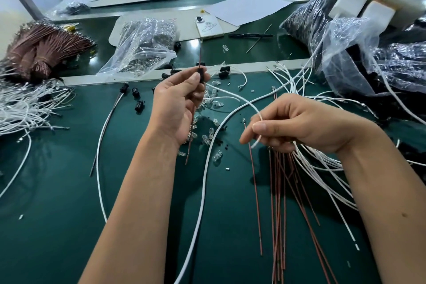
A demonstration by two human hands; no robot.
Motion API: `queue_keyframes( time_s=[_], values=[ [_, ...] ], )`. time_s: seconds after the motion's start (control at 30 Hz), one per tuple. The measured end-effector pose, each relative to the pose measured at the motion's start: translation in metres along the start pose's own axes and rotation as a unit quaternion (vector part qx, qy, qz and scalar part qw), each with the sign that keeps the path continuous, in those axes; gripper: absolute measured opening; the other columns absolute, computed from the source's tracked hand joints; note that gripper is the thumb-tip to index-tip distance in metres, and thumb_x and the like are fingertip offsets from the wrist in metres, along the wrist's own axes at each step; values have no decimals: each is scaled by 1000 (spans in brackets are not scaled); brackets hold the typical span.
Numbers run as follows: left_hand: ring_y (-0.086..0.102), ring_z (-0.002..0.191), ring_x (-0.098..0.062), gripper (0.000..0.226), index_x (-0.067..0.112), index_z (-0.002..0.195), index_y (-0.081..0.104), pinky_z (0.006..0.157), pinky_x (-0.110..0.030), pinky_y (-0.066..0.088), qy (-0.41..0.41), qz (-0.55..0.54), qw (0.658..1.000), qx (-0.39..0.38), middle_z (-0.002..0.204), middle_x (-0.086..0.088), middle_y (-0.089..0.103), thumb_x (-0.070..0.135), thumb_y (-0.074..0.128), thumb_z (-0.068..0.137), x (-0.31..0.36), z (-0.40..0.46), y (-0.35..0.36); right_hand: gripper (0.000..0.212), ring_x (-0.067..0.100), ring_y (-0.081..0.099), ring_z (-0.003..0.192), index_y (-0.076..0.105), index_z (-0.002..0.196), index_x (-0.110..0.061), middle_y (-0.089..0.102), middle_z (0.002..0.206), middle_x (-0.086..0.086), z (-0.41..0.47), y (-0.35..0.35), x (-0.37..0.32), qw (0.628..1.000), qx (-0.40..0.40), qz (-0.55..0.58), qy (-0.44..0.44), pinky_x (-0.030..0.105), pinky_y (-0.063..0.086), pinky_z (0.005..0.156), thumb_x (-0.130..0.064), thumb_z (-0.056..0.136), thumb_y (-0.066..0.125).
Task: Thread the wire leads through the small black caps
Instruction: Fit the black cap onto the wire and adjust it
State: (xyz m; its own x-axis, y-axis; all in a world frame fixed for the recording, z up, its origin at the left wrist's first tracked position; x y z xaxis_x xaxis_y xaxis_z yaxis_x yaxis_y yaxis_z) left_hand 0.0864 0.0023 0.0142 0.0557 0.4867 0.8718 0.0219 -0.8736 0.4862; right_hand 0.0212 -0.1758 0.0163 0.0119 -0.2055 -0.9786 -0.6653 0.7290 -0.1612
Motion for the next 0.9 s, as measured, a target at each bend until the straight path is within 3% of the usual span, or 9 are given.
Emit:
queue_keyframes(
  time_s=[0.13,0.23,0.33,0.53,0.9],
  values=[
    [60,72,-11,17,2,103,71,65,-16,48,5,28,1000,7,96,-13,72,-4,57,96,1,-1,0,12,11,61,58,78,93,-4,69,73,10,3,-24,-6,985,127,109,-39,15,47,45,-12,85,72],
    [64,70,-11,17,5,101,74,65,-17,50,0,82,996,18,91,-8,71,-4,61,94,0,-2,-3,11,8,61,58,72,87,-6,71,73,6,-2,-48,-6,943,250,209,-72,12,48,48,-14,81,73],
    [64,70,-11,18,8,99,75,66,-17,52,-15,103,995,1,83,-5,72,-3,62,93,-3,-3,-1,14,7,61,56,69,86,-6,72,71,5,-6,-59,-6,907,324,246,-105,12,47,48,-18,79,73],
    [63,70,-8,21,9,104,75,65,-14,53,-47,113,982,-145,89,-7,74,10,69,83,-18,-12,31,15,10,69,61,72,93,-4,77,80,9,-6,-56,-13,902,328,248,-130,13,54,56,-13,81,72],
    [64,69,-10,18,10,96,72,69,-16,54,-29,107,981,-160,91,-9,75,12,72,79,-20,-14,39,19,12,68,58,70,90,-3,75,75,7,-2,-46,-14,902,335,241,-127,15,53,53,-21,82,72]
  ],
)
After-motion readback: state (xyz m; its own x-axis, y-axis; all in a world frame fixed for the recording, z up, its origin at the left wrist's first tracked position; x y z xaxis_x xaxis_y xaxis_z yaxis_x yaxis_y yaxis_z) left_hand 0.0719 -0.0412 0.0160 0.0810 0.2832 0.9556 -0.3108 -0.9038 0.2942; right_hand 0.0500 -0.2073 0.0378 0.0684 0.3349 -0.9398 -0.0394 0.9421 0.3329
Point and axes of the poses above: each hand's wrist, its own z-axis towards the middle knuckle, its own y-axis out of the palm, x = y × z, the point moved 9 cm from there along z, towards the middle knuckle
